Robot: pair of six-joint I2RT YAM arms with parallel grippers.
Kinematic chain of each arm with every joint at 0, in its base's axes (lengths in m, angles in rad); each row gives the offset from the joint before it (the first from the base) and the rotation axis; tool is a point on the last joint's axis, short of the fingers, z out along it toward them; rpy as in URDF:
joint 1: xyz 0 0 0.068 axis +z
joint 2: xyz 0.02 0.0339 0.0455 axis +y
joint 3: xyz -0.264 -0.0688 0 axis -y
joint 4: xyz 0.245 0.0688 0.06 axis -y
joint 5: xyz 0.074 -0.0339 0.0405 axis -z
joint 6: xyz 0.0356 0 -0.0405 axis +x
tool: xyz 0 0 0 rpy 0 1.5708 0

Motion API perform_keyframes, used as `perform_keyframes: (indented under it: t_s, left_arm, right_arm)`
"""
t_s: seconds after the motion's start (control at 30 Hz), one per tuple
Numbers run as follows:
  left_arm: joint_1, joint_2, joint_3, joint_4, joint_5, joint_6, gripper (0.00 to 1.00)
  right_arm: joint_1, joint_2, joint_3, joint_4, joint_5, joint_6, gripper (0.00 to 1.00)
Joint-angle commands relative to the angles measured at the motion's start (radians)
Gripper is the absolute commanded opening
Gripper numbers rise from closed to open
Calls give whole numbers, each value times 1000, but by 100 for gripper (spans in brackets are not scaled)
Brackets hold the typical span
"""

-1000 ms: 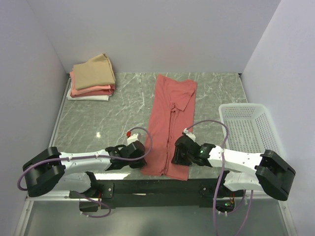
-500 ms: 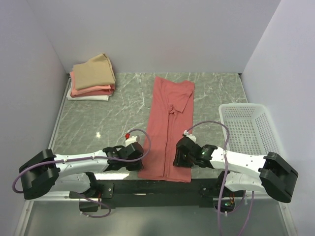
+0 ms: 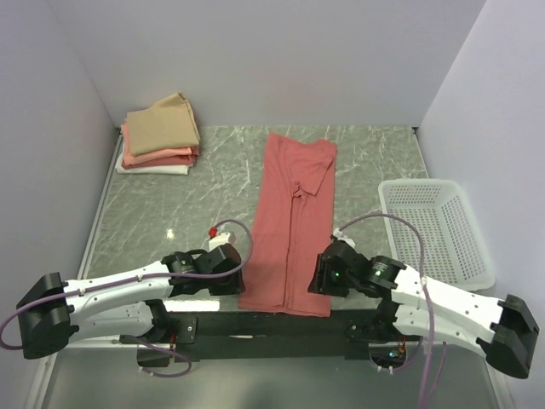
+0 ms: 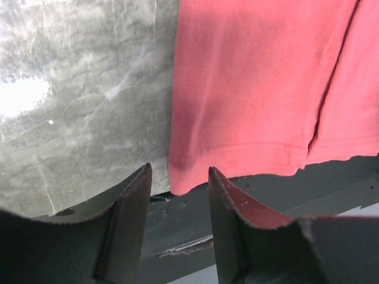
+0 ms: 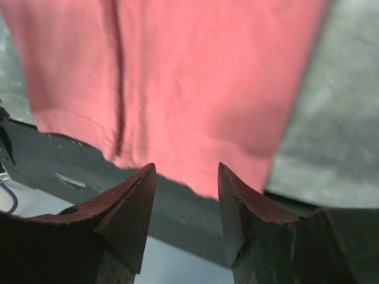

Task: Fold and stack the t-shirts
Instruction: Fold the tshirt

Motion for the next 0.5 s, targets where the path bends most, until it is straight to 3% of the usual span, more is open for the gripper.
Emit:
perform_keyframes:
  t_s: [0.0,0.47]
  left_arm:
    - [7,-21,14,-29,21,-11,48]
    - [41,-19,-90,156,143,23,48]
  right_arm:
    - [-4,-78,22,-176,8,68,53]
    - [-5,-361,-255,-181,-152,355,53]
